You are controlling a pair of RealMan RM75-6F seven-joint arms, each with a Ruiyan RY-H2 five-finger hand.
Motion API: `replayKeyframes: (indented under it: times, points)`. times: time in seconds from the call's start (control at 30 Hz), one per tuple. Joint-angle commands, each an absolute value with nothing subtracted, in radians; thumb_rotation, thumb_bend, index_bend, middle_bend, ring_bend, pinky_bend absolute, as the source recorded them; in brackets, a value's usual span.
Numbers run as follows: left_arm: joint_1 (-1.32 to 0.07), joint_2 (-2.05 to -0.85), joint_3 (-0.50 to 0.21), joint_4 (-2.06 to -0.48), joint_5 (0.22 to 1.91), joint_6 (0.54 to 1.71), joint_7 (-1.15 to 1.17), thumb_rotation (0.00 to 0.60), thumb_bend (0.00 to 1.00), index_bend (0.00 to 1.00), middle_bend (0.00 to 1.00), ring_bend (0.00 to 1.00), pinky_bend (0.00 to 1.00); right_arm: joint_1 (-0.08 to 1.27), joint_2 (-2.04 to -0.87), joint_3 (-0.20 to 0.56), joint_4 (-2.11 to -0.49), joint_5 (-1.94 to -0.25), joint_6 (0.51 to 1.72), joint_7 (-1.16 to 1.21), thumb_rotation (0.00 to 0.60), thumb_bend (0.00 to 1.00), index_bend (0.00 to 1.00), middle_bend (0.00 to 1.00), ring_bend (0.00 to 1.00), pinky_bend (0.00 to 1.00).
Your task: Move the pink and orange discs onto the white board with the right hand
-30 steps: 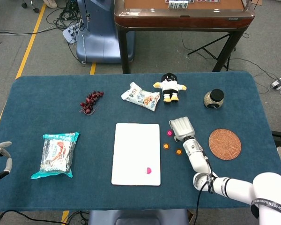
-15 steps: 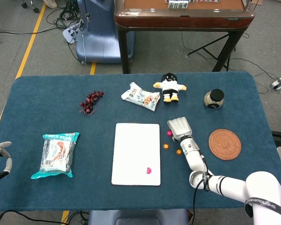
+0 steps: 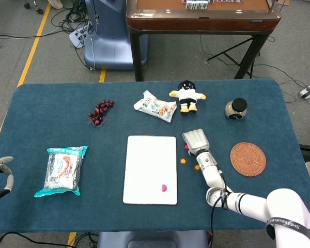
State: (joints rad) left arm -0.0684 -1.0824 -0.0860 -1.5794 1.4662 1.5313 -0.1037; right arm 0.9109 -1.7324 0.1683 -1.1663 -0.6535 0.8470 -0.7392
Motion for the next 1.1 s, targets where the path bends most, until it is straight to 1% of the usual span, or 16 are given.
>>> replayKeyframes:
  times: [0.03,0.27,0.43,0.63,0.87,1.1]
  points:
    - [-0.068,-1.082,-0.086,-1.58,1.466,1.532,-0.104,0.6,0.49,0.33,0.52,0.44,0.59,0.915,-1.735,0.171,-1.161,-0.645,0.84,-0.738,0.6,0.2,0.43,1.0,1.0,1.0]
    - [-0.067,-1.081,-0.086,-1.58,1.467,1.533,-0.106,0.6,0.49,0.33,0.52,0.44,0.59,0.923,-1.739,0.171,-1.153,-0.624,0.829,-0.74,0.6,0.21,0.43,1.0,1.0,1.0]
    - [-0.067,-1.08,-0.085,-1.581,1.47,1.535,-0.105,0.6,0.49,0.33,0.52,0.44,0.59,0.926,-1.739,0.171,-1.154,-0.615,0.827,-0.738,0.6,0.25,0.44,1.0,1.0,1.0]
    - [-0.068,-1.081,-0.084,-1.58,1.469,1.531,-0.104,0.6,0.49,0.33,0.52,0.44,0.59,0.923,-1.721,0.172,-1.181,-0.62,0.838,-0.728,0.6,0.27,0.47,1.0,1.0,1.0]
    - [-0.07,-1.085,-0.084,-1.578,1.467,1.526,-0.1,0.6,0.49,0.33,0.52,0.44,0.59,0.914,-1.664,0.176,-1.278,-0.646,0.875,-0.715,0.6,0.28,0.49,1.0,1.0,1.0]
    - [-0.072,-1.088,-0.084,-1.575,1.464,1.521,-0.095,0.6,0.49,0.33,0.52,0.44,0.59,0.906,-1.598,0.167,-1.441,-0.716,0.939,-0.718,0.6,0.28,0.49,1.0,1.0,1.0]
